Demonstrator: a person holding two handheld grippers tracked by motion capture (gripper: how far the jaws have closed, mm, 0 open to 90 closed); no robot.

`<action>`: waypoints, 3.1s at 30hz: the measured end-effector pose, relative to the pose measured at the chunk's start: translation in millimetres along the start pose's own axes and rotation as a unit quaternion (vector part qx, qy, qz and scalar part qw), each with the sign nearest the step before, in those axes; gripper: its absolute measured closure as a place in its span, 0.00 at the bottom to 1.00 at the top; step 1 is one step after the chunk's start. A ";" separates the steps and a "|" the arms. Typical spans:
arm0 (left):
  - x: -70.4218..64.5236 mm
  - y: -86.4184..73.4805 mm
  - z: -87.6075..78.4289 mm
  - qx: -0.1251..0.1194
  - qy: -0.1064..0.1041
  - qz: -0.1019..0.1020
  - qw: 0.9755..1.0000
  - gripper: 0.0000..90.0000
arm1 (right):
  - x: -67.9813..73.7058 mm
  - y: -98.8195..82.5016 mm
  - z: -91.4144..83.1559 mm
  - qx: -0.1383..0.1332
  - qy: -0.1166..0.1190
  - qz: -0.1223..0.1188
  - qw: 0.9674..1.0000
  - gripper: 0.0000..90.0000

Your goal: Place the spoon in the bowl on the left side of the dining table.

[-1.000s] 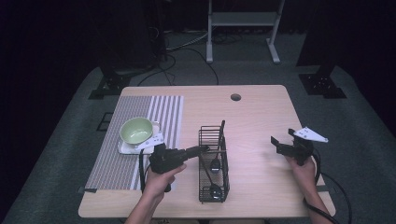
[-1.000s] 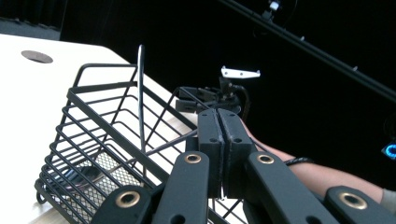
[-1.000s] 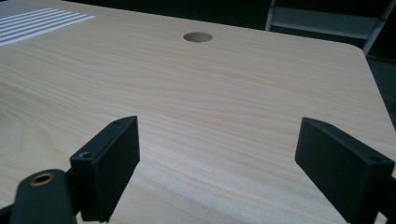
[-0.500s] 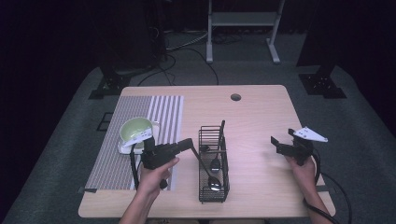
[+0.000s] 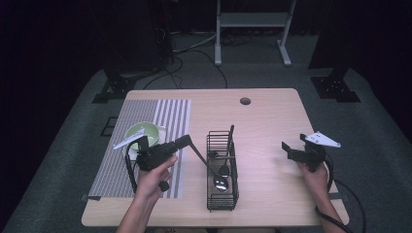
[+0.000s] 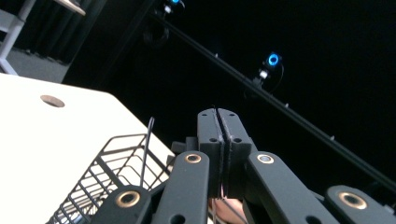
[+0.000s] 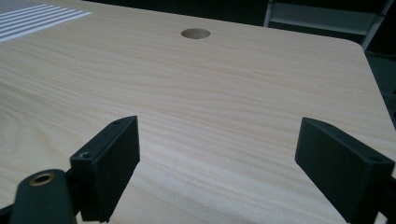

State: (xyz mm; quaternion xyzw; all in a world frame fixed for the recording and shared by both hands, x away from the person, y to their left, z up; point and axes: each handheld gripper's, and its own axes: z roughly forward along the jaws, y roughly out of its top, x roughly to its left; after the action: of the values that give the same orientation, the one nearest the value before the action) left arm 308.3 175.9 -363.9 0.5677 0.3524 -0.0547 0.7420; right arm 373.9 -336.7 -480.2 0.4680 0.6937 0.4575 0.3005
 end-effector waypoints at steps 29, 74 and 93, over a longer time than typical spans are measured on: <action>22.9 29.2 -56.6 -0.081 0.067 -0.017 0.994 0.99 | 0.4 0.5 1.2 0.007 -0.004 0.001 1.000 0.14; 77.4 16.1 -103.6 -0.135 0.171 -0.021 0.976 0.99 | 1.3 1.0 2.4 0.015 -0.009 -0.002 1.000 0.14; 76.3 24.1 -99.0 -0.128 0.177 -0.009 0.976 0.99 | 2.1 1.1 2.7 0.017 -0.012 -0.004 1.000 0.14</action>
State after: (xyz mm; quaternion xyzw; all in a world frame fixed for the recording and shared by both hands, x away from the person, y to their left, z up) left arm 331.2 295.9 -399.7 0.4654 0.4873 0.0853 0.7340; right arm 375.8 -333.6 -480.2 0.4753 0.6996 0.4390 0.3032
